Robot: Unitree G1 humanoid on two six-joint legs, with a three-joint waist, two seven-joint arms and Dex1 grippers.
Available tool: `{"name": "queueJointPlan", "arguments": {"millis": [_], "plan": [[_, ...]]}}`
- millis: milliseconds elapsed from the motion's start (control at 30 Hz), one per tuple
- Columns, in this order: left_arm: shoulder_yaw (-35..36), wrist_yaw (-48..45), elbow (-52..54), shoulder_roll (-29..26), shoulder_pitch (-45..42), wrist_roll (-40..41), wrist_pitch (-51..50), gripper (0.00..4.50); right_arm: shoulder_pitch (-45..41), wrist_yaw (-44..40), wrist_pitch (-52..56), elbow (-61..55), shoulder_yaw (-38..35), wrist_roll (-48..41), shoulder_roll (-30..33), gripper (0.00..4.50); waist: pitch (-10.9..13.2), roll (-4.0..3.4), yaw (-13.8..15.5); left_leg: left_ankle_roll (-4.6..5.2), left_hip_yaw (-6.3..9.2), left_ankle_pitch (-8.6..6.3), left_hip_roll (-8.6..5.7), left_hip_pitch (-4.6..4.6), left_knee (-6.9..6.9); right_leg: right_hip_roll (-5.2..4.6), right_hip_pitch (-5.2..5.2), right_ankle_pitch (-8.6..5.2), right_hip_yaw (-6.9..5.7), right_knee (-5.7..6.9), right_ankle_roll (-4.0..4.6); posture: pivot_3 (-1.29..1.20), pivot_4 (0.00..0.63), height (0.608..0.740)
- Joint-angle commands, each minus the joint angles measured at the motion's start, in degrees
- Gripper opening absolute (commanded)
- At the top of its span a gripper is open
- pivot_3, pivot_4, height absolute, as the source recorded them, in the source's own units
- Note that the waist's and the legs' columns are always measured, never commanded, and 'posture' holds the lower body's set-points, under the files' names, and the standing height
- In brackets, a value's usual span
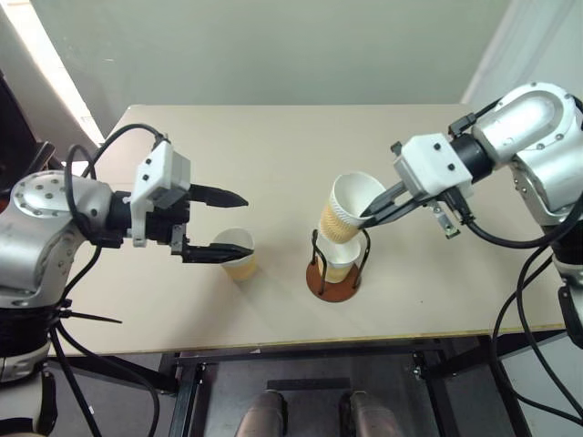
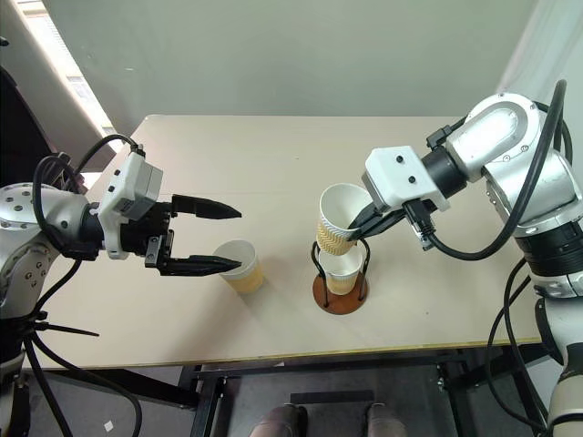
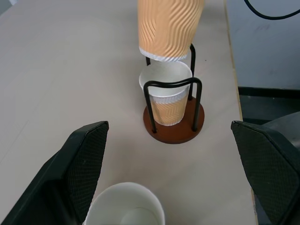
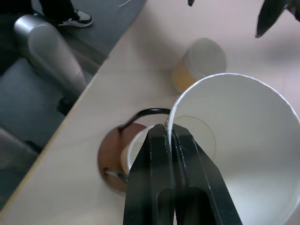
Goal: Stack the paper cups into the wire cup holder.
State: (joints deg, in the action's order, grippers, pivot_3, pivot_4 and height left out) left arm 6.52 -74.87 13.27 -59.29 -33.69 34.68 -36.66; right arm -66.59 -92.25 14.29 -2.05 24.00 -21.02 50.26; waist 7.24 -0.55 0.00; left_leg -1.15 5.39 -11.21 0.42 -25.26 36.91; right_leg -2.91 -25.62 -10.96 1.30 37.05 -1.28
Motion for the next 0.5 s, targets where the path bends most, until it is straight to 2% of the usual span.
{"name": "queueJointPlan", "arguments": {"millis": [33, 233, 500], "plan": [[0.4, -0.2, 0.5, -0.6, -1.0, 0.2, 0.6, 4.50, 0.5, -0.3, 0.0, -1.1, 0.5, 2.1, -0.7, 0.01, 0.0, 0.00, 0.0, 0.00, 0.00, 0.01, 0.00, 0.03, 0.00, 0.00, 0.03, 0.01, 0.01, 0.00, 0.01, 0.00, 0.150, 0.740], [0.3, 0.3, 1.2, -0.9, -0.3, 0.0, 0.4, 4.50, 1.4, -0.3, -0.2, -0.6, 1.5, 4.4, -2.2, 0.01, 0.0, 0.01, 0.0, 0.01, -0.01, -0.05, -0.01, 0.04, -0.03, 0.00, 0.03, 0.00, 0.02, -0.02, 0.02, 0.00, 0.150, 0.740], [0.9, 0.9, 1.8, -1.2, 0.6, 0.1, 0.3, 4.50, 1.2, -0.3, -0.5, -0.6, 3.9, 4.8, -1.1, 0.01, 0.0, 0.02, 0.0, 0.01, -0.02, -0.09, 0.00, 0.04, -0.31, 0.01, -0.02, 0.00, 0.01, -0.08, 0.02, 0.00, 0.150, 0.740]]}}
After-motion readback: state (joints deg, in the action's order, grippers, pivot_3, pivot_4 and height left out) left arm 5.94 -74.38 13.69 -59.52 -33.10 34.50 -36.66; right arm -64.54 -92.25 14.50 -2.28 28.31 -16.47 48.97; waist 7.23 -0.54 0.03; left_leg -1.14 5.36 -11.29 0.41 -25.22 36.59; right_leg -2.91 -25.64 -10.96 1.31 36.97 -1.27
